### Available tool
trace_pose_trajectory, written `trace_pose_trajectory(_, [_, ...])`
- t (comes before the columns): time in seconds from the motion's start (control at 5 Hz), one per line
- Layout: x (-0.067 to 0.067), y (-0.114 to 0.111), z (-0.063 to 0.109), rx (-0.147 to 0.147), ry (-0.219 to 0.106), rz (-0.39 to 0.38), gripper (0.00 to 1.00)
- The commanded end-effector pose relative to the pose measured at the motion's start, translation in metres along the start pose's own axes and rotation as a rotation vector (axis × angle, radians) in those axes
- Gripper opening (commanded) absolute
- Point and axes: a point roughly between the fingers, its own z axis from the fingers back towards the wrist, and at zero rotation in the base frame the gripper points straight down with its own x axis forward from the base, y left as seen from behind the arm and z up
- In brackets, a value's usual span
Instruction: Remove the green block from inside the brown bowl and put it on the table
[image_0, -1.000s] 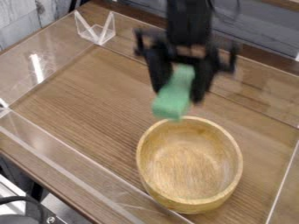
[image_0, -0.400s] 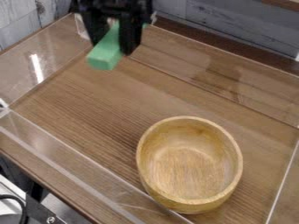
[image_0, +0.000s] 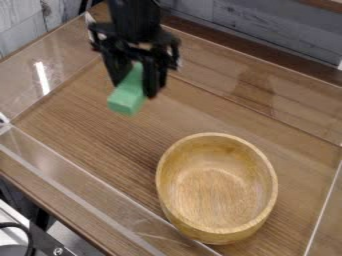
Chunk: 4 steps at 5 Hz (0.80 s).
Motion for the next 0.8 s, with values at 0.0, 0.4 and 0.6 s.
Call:
trace_pose_trajectory(0.0, [0.002, -0.023, -0.004, 0.017, -0.035, -0.039, 0.00])
trace_pose_trajectory(0.4, [0.004, -0.037, -0.008, 0.013, -0.054, -0.064, 0.00])
trace_pose_trajectory(0.6, [0.000, -0.029, -0.009, 0.011, -0.057, -0.061, 0.00])
